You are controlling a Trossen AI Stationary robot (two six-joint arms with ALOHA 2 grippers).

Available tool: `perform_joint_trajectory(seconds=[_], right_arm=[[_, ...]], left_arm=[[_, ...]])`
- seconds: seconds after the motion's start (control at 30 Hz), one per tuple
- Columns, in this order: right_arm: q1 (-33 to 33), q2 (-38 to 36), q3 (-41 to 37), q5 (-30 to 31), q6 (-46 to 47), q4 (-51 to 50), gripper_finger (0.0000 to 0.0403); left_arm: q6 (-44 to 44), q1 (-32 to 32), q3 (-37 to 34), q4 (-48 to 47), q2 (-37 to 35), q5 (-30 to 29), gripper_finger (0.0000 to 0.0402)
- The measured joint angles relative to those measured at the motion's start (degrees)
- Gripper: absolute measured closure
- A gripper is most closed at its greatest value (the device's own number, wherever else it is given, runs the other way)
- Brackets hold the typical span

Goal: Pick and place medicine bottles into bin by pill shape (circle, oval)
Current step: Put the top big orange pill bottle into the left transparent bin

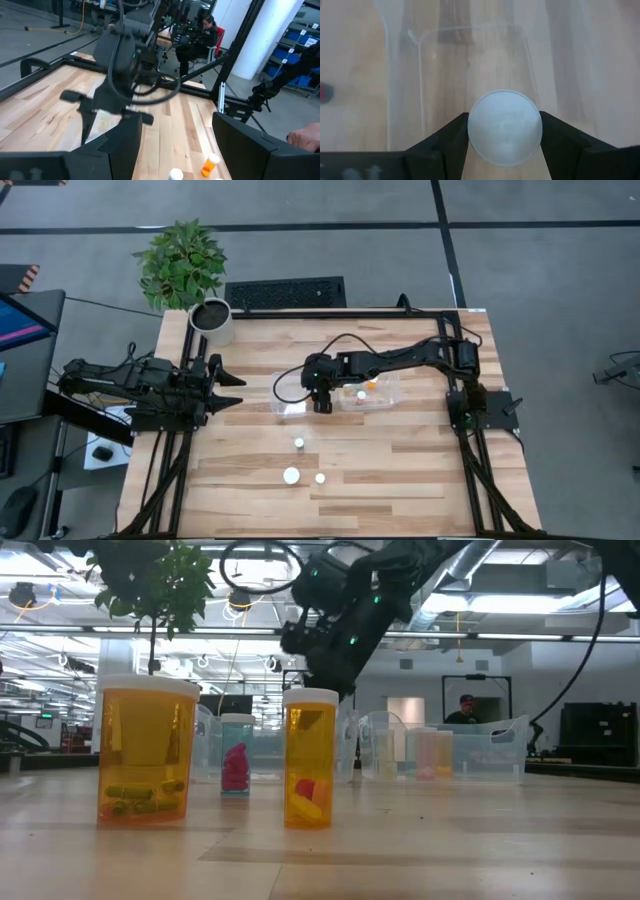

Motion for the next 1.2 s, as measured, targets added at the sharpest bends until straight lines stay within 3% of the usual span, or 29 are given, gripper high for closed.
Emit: perform_joint_trajectory(seconds=[0.63,0.93,1.2], right_arm=[[-0.4,-0.2,-0.2,-0.7,-0.4,-1.3,0.0172],[-0.5,0.0,-0.2,-0.7,-0.5,-1.9,0.0141],[-0.4,-1.4,0.7,-0.6,-0.6,-3.5,0.0137]], left_arm=[[-0.4,0.0,0.0,0.0,0.0,0.0,0.0166],[-0.4,0.0,0.0,0.0,0.0,0.0,0.0166],[-0.5,0.0,0.0,0.0,0.0,0.0,0.0166]])
